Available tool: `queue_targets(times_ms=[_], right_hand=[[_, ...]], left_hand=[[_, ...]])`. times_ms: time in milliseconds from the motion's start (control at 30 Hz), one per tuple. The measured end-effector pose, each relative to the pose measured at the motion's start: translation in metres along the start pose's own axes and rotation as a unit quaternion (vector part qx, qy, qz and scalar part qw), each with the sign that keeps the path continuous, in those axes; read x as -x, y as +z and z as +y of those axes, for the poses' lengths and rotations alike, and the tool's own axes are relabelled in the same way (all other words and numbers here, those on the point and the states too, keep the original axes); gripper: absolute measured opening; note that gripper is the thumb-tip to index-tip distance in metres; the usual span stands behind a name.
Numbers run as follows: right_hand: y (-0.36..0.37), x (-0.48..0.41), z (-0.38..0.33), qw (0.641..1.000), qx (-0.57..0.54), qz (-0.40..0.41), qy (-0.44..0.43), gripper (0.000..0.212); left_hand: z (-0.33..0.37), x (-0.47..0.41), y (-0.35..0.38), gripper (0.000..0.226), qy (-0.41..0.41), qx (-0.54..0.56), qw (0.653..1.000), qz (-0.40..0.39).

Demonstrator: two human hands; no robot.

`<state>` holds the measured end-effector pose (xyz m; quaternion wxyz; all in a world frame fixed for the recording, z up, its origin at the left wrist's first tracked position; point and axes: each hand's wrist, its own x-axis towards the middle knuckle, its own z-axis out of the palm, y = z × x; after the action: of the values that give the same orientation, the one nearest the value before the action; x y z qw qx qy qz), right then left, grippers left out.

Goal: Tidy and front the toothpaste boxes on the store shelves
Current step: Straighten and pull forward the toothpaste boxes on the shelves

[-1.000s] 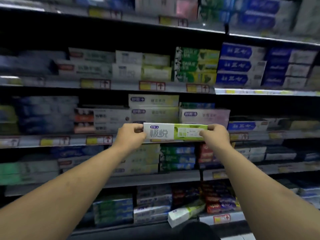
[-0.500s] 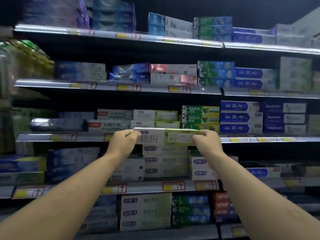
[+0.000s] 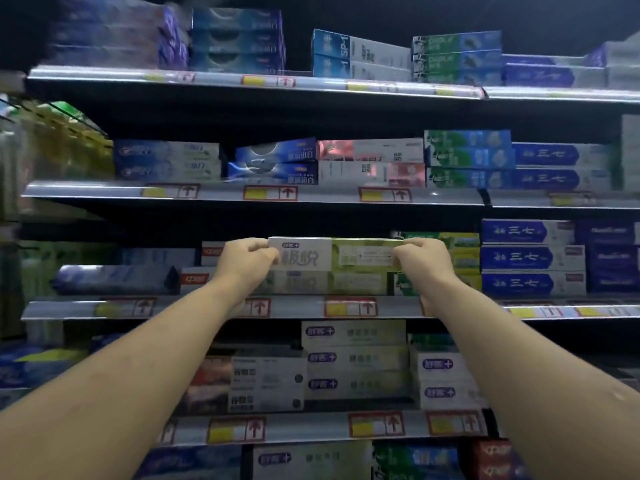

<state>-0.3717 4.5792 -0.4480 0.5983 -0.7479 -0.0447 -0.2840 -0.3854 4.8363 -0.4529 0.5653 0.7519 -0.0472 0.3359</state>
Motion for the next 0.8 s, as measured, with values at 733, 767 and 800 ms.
queue_targets(times_ms=[733,767,800], right_hand=[[0.074,-0.069,0.051,0.995,0.084,0.059,-0.019,0.028],[0.075,-0.068,0.052,0.993,0.093,0.067,-0.02,0.024],[0.076,-0.066,0.053,0.992,0.098,0.075,-0.024,0.02]], left_hand=[[-0.065,-0.073,0.03,0.015,-0.014,-0.155,0.986,0.051],[-0.066,-0.071,0.031,0.013,-0.009,-0.157,0.986,0.059],[-0.067,-0.069,0.033,0.011,-0.007,-0.155,0.986,0.064]])
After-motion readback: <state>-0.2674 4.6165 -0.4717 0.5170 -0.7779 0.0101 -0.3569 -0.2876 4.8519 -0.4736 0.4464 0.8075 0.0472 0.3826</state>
